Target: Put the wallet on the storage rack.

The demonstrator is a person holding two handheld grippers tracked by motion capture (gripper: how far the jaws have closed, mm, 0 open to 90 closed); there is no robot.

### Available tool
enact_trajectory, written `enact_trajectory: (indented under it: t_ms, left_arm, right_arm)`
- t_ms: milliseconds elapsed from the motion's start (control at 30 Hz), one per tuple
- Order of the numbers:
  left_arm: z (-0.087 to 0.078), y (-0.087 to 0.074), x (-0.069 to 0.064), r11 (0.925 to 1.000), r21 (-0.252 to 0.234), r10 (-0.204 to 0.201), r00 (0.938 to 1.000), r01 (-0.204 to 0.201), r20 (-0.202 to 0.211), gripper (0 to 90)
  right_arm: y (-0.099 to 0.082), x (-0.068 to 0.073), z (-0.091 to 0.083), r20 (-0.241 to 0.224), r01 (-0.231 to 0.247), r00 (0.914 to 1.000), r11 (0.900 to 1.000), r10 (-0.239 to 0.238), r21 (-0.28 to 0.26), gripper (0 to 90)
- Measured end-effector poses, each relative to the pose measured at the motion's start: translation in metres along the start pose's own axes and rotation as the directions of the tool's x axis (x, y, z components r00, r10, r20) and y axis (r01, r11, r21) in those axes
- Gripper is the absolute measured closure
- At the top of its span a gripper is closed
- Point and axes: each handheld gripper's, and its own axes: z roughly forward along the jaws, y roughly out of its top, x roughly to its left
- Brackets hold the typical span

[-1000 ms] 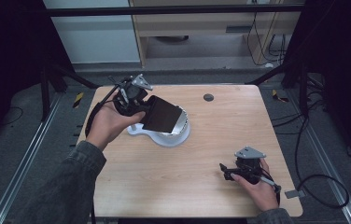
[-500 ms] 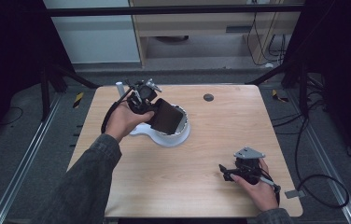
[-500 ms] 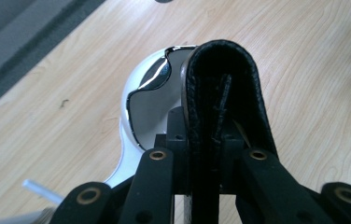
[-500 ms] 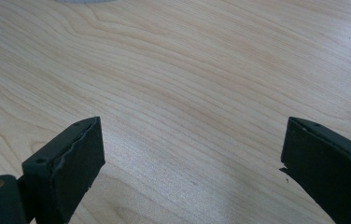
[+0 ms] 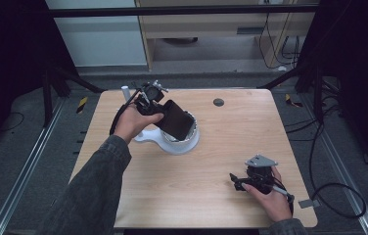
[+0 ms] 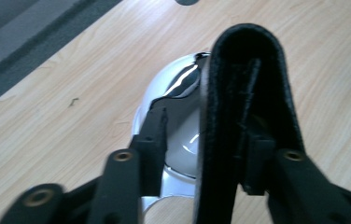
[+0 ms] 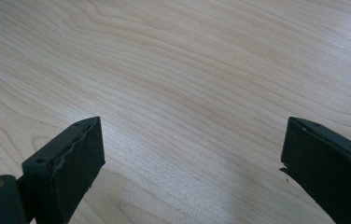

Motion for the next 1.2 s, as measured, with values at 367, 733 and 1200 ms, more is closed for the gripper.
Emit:
enact_trajectory:
  t_ms: [367,733,1200]
  left_arm:
    - [-0.025,-0.011,0.004,0.9965,-0.083,-0.015,0.9994,0.012,-0.03,57.7]
    - [-0.027,-0.005,0.01,0.9958,-0.089,-0.025,0.9982,0.02,-0.054,75.8]
    - [-0.044,-0.008,0.013,0.9871,-0.158,-0.042,0.9955,0.028,-0.084,61.6]
  right_arm:
    - [0.0,0.003,0.002,-0.003,0.004,1.0,0.9999,-0.004,0.012,6.3]
    - [-0.001,0.003,0.003,-0.01,0.01,0.9999,0.9996,-0.01,0.025,6.8]
    - [-0.002,0.003,0.004,-0.012,0.008,0.9999,0.9994,-0.007,0.033,7.2]
